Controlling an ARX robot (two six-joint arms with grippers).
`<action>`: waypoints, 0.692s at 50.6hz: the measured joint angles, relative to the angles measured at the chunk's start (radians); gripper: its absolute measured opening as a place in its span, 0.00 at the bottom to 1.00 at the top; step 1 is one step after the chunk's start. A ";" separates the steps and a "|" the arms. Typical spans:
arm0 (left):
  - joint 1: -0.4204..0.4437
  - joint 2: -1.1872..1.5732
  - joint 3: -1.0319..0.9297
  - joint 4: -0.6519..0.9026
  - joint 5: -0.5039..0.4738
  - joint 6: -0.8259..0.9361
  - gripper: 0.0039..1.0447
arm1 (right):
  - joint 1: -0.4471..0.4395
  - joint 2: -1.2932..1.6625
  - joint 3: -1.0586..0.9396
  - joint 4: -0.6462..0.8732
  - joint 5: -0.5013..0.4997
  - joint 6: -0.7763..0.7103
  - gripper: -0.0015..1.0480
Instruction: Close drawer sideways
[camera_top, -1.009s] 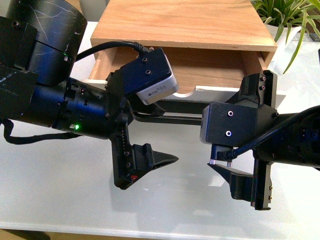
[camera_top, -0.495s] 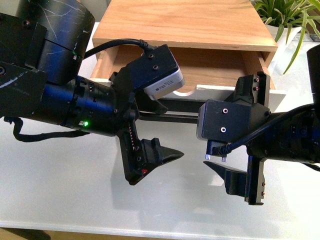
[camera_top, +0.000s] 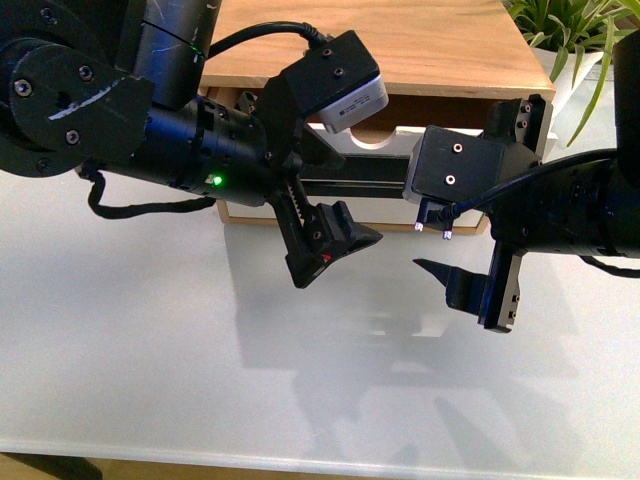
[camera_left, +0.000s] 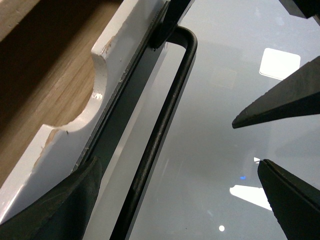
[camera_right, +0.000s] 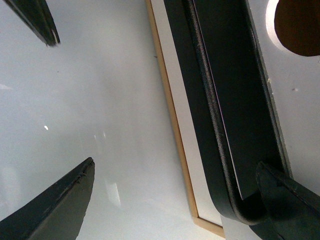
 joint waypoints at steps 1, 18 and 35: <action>0.000 0.004 0.006 0.000 -0.004 -0.002 0.92 | -0.001 0.004 0.005 -0.001 0.000 0.000 0.91; 0.000 0.061 0.100 -0.001 -0.063 -0.042 0.92 | -0.014 0.064 0.089 0.011 0.022 0.010 0.91; 0.000 0.100 0.166 0.031 -0.149 -0.111 0.92 | -0.029 0.106 0.137 0.085 0.100 0.070 0.91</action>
